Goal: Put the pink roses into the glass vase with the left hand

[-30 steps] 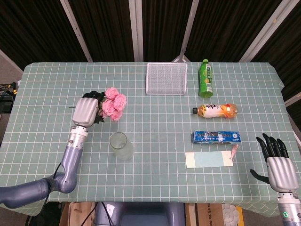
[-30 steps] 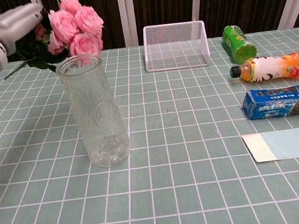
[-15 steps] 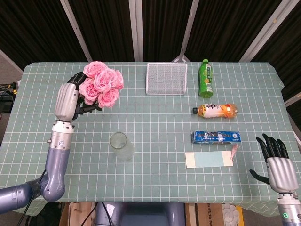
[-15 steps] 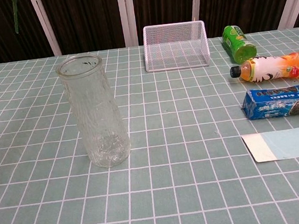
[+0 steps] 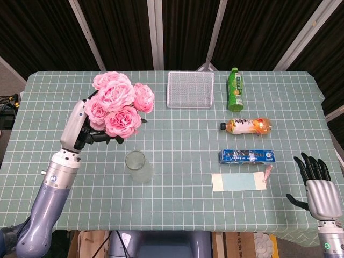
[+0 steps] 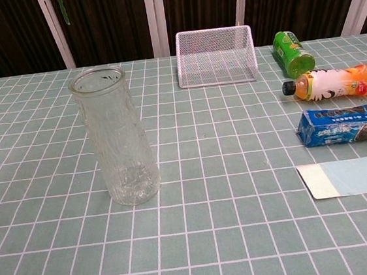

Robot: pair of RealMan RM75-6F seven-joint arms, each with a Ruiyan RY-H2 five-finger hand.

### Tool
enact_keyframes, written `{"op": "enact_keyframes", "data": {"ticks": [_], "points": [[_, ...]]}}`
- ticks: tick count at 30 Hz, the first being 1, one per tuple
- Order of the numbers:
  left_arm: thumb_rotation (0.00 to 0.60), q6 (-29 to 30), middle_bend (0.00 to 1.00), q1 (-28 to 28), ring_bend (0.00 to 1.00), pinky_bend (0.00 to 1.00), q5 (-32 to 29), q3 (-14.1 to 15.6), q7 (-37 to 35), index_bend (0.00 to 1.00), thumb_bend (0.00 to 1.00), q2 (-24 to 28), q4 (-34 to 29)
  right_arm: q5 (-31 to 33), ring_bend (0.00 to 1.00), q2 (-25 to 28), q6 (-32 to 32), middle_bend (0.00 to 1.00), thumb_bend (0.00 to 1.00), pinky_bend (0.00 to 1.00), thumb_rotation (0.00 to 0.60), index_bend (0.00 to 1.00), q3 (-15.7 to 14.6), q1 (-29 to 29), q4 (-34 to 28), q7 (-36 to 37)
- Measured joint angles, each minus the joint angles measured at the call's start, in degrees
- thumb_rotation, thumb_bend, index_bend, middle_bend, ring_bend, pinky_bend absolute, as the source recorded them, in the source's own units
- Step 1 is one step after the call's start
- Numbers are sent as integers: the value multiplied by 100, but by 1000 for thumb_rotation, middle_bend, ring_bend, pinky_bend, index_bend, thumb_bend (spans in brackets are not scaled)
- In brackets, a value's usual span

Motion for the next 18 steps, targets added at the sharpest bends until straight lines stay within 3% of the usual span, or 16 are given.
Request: {"op": "enact_keyframes", "data": {"ticks": [6,18], "points": [[600,-81,344,17,269,326,-231,-21,29,296,448,296,-444,-27,0,4,26,36,155,0,600,99,-5,-9,-14,0],[600,-737,339,44,269,326,156,288,-685,295,448,417,-451,-30,0,24,58,36,155,0,600,99,10,-22,-13,46]]}}
